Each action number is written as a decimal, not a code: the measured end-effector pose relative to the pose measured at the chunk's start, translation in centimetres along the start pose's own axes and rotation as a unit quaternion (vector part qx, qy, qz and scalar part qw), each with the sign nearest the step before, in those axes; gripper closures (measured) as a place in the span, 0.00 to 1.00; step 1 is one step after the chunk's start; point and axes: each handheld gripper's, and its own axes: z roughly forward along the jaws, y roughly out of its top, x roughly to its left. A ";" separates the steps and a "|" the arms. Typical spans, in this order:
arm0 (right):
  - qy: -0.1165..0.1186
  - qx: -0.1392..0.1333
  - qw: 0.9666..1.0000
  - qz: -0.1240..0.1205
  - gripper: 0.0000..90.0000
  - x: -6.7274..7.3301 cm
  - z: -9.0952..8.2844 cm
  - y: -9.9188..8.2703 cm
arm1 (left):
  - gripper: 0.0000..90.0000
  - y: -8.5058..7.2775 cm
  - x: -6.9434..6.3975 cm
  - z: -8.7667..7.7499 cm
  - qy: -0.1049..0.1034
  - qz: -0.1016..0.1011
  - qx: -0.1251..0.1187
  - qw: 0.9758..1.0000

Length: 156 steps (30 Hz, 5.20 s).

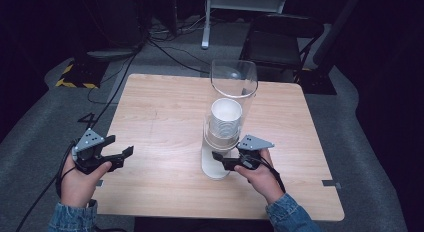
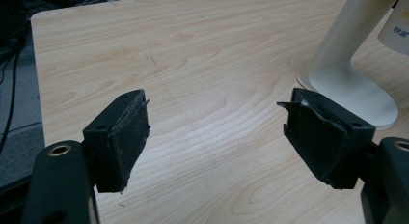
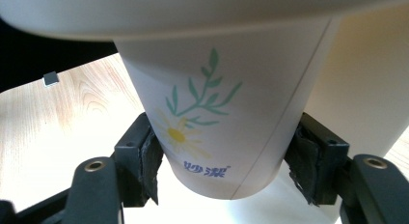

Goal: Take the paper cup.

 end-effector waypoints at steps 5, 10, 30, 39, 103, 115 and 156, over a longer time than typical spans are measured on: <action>-0.001 0.001 1.000 -0.001 0.40 -0.1 0.0 0.0 | 0.26 0.0 -0.1 0.0 -0.001 -0.002 -0.001 1.000; -0.008 0.007 1.000 -0.009 0.40 -0.3 0.1 -0.2 | 0.26 0.0 0.0 0.0 -0.001 -0.001 0.000 1.000; -0.005 0.070 0.998 -0.006 0.41 0.0 0.9 -2.0 | 0.26 0.0 0.2 -0.1 0.001 -0.006 -0.004 1.000; -0.014 0.108 0.994 -0.020 0.41 0.0 -0.1 -3.2 | 0.26 0.1 0.3 0.5 -0.004 -0.005 0.000 1.000; -0.203 0.023 0.973 0.104 0.41 -10.1 -8.6 -1.8 | 0.25 -0.7 0.4 3.4 -0.002 -0.007 0.036 0.999; -0.242 0.030 0.961 0.127 0.40 -12.8 -7.1 -2.7 | 0.26 -1.6 0.8 2.5 0.012 -0.017 0.038 0.999; -0.263 0.137 0.945 0.139 0.38 -14.9 -4.8 -6.3 | 0.26 -1.7 0.7 3.1 0.005 -0.013 0.046 0.999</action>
